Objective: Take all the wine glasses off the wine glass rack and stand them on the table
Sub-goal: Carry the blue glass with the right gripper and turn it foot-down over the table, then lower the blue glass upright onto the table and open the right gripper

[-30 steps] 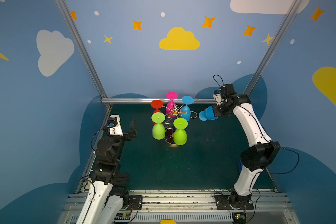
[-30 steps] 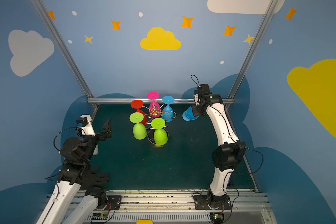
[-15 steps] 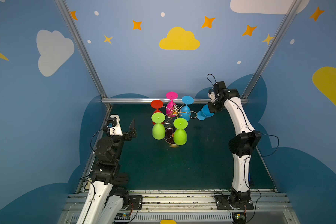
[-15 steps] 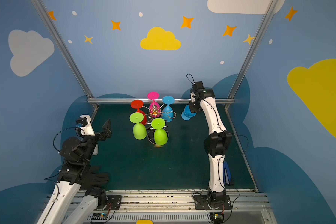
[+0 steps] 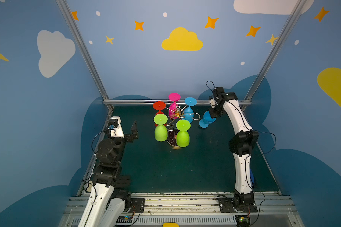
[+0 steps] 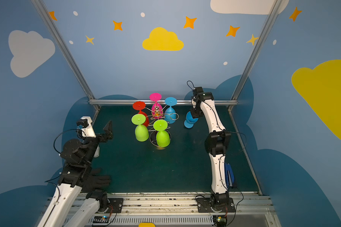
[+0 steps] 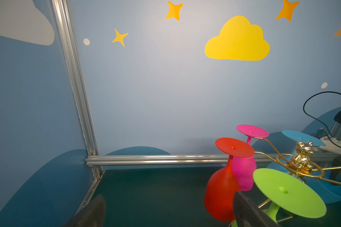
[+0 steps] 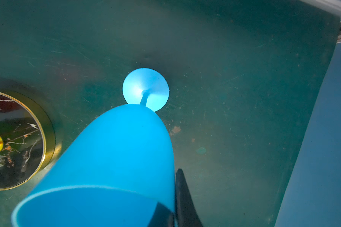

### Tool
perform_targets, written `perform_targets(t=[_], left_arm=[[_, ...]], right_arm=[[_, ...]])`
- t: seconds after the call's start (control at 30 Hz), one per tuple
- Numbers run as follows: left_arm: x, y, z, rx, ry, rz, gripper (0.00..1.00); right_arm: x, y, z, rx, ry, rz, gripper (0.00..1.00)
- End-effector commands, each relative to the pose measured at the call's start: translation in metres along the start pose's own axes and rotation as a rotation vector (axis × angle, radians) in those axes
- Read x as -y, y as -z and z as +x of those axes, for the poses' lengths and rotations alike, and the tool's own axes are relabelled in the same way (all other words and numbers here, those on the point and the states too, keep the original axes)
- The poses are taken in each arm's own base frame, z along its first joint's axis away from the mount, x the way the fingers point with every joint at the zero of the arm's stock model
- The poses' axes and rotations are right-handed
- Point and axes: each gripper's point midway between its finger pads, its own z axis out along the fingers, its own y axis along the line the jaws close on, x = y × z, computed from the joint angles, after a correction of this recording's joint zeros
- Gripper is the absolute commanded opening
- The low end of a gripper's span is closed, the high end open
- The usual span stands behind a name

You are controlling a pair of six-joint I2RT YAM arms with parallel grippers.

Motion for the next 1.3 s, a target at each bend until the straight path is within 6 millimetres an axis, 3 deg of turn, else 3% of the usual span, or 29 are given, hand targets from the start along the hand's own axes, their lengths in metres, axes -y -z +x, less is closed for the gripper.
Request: perform_targets(t=[0.0, 0.5, 1.03, 1.13, 1.27], left_arm=[[-0.001, 0.001, 0.001, 0.005, 0.014, 0.0, 0.99], [-0.002, 0.001, 0.0, 0.007, 0.023, -0.003, 0.99], [-0.008, 0.004, -0.003, 0.019, 0.019, -0.033, 0.99], [-0.008, 0.004, -0.002, 0.019, 0.021, -0.034, 0.99], [-0.008, 0.004, -0.002, 0.018, 0.027, -0.033, 0.99]], right_arm=[[-0.004, -0.004, 0.003, -0.021, 0.01, -0.016, 0.0], [-0.012, 0.01, -0.004, 0.029, -0.024, -0.102, 0.24], [0.013, 0.047, -0.026, 0.211, -0.156, -0.149, 0.39], [0.016, 0.062, -0.029, 0.246, -0.18, -0.155, 0.4], [0.013, 0.1, -0.033, 0.327, -0.207, -0.215, 0.4]])
